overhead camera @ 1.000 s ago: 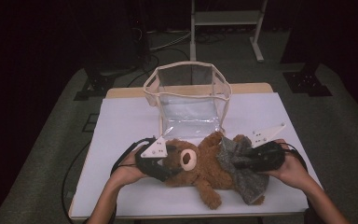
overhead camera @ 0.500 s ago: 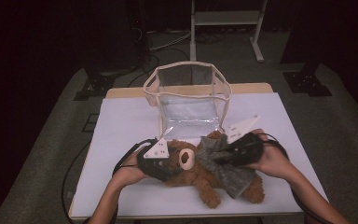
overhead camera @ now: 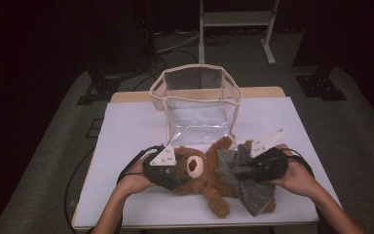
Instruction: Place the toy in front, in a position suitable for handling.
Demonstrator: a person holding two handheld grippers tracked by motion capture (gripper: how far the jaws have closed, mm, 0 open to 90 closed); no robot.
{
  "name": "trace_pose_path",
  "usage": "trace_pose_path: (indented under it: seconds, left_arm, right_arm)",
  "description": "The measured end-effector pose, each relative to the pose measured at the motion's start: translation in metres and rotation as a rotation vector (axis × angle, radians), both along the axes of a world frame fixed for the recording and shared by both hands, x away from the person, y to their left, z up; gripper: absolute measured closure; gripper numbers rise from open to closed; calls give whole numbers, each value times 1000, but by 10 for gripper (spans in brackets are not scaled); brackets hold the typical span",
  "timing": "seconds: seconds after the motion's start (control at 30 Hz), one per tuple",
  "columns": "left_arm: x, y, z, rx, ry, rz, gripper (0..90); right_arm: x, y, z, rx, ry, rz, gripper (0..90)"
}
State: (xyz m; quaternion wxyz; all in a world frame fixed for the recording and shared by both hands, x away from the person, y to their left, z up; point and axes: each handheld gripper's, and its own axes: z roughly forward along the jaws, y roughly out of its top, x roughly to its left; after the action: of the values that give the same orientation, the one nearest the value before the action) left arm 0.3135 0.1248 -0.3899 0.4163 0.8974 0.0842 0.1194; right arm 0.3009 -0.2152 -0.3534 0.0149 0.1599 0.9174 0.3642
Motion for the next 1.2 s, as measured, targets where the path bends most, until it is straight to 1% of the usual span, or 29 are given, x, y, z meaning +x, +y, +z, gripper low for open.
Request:
trace_pose_path:
  seconds: [0.13,0.2,0.27,0.37,0.43,0.53,0.63,0.7,0.77,0.8,0.83,0.9,0.93,1.0,1.03,1.07,1.1,1.13,1.2]
  left_arm:
    - [0,-1,0,3,-3,-2,264]
    - [0,-1,0,4,-4,-2,264]
    - [0,-1,0,4,-3,-4,264]
    - [0,-1,0,9,-7,-7,264]
    - [-1,-1,1,17,-10,-8,264]
    - [-2,-1,1,15,-11,-9,264]
    - [-2,0,1,16,-16,-14,264]
    - [-2,0,1,18,-19,-17,264]
    - [-2,2,1,22,-19,-24,263]
    - [-2,2,2,26,-17,-29,261]
    - [-2,3,3,19,-9,-31,261]
    - [-4,5,9,-3,7,-42,253]
    - [-5,5,14,-20,10,-55,252]
    - [-7,5,20,-40,-6,-69,247]
    - [-9,4,22,-43,-10,-70,243]
    - [-9,3,23,-42,-15,-72,243]
    - [-9,1,22,-31,-14,-76,244]
    - [-9,-1,19,-24,-3,-82,245]
    - [-7,-2,13,-35,28,-101,248]
  right_arm:
    - [-4,-32,-10,3,41,-86,741]
    - [-4,-43,-10,8,41,-109,740]
    - [-4,-47,-5,19,32,-121,740]
    - [0,-41,8,23,2,-110,740]
    - [5,-29,17,20,-16,-89,740]
    - [19,-7,25,13,-34,-51,739]
    - [34,15,26,7,-39,-28,739]
    - [44,26,21,8,-18,-23,738]
    - [49,32,10,-5,7,-17,735]
    - [50,34,4,-7,19,-16,734]
    - [49,33,-2,2,28,-17,734]
    - [45,27,-6,46,43,-23,734]
    - [42,23,-8,60,41,-22,734]
    - [35,18,-10,82,44,-21,734]
    - [31,16,-11,90,47,-15,734]
    - [28,15,-11,94,49,-8,734]
    - [24,14,-11,94,48,-3,734]
    - [21,14,-10,89,40,2,733]
    - [17,16,-8,74,26,5,732]
